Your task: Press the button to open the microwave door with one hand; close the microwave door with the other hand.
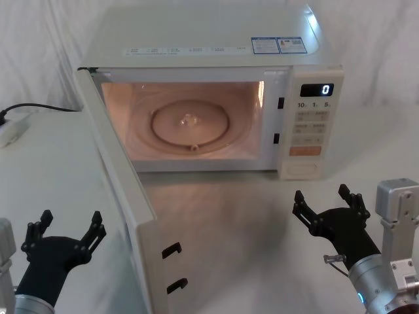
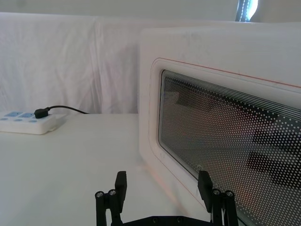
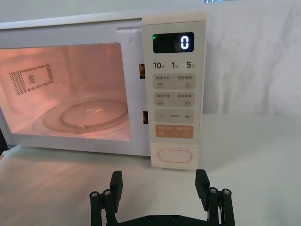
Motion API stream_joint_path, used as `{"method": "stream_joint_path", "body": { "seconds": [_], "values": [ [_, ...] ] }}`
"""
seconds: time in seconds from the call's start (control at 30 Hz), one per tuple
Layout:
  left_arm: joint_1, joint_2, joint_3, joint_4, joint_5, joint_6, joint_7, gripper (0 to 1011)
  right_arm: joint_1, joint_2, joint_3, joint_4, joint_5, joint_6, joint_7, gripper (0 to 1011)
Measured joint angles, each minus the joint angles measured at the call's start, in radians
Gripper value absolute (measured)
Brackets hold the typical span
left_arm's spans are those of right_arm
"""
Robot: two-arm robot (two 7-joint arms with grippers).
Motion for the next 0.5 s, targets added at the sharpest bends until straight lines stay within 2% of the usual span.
{"method": "stream_joint_path", "body": {
  "seconds": [0.2, 0.3, 0.33, 0.37, 0.43, 0.5],
  "values": [
    [0.0, 0.0, 0.0, 0.0, 0.0, 0.0, 0.0, 888, 0.0, 0.0, 0.0, 0.0, 0.0, 0.0, 0.0, 1002],
    [0.0, 0.0, 0.0, 0.0, 0.0, 0.0, 0.0, 814, 0.0, 0.0, 0.0, 0.0, 0.0, 0.0, 0.0, 1002],
    [0.0, 0.0, 0.0, 0.0, 0.0, 0.0, 0.0, 753, 0.0, 0.0, 0.0, 0.0, 0.0, 0.0, 0.0, 1002],
    [0.0, 0.0, 0.0, 0.0, 0.0, 0.0, 0.0, 753, 0.0, 0.0, 0.0, 0.0, 0.0, 0.0, 0.0, 1002],
    [0.0, 0.0, 0.0, 0.0, 0.0, 0.0, 0.0, 651, 0.0, 0.0, 0.0, 0.0, 0.0, 0.0, 0.0, 1002],
    [0.0, 0.0, 0.0, 0.0, 0.0, 0.0, 0.0, 633, 0.0, 0.0, 0.0, 0.0, 0.0, 0.0, 0.0, 1002]
  ]
}}
